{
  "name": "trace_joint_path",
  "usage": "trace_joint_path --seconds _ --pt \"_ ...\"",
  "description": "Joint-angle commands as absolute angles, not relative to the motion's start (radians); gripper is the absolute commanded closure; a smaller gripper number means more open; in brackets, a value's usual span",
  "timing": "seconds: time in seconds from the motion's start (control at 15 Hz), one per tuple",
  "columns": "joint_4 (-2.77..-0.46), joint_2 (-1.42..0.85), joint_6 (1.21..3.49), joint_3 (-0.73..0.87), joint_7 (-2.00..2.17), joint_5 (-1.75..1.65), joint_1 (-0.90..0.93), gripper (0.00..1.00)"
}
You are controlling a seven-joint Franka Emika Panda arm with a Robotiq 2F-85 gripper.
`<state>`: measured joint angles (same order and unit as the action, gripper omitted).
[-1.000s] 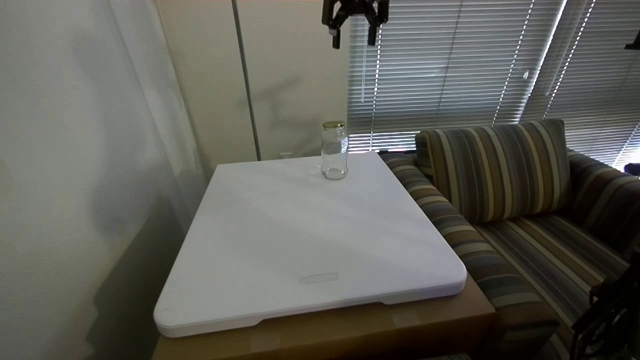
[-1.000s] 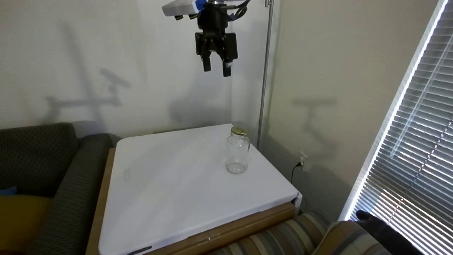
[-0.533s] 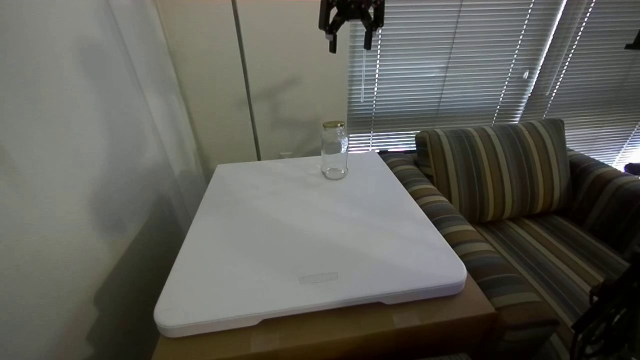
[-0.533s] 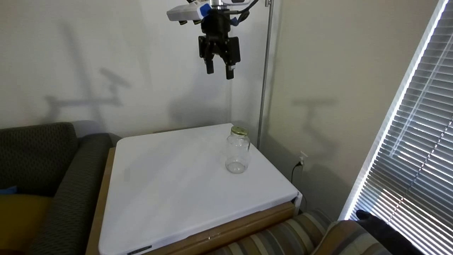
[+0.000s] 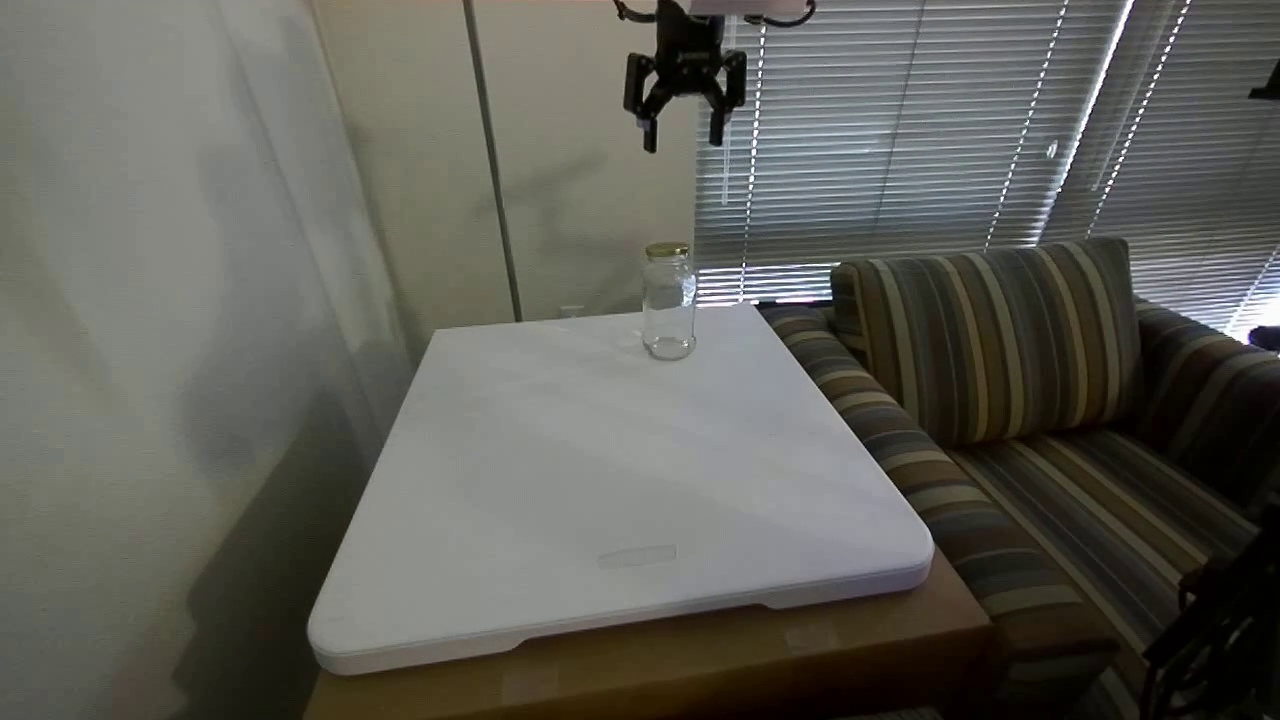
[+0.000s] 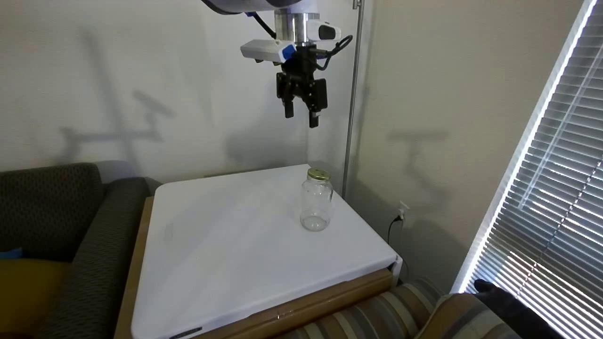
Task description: Put the lid on the table
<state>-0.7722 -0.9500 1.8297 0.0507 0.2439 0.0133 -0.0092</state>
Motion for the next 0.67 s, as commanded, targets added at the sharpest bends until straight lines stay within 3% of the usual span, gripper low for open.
trace_joint_path --seconds 0.0,0.6 --pt "-0.627 -1.061 1.802 0.04 0.259 0.046 -0.042 0.0" --pt "-0.627 -1.084 1.82 0.052 0.327 0.048 -0.041 0.0"
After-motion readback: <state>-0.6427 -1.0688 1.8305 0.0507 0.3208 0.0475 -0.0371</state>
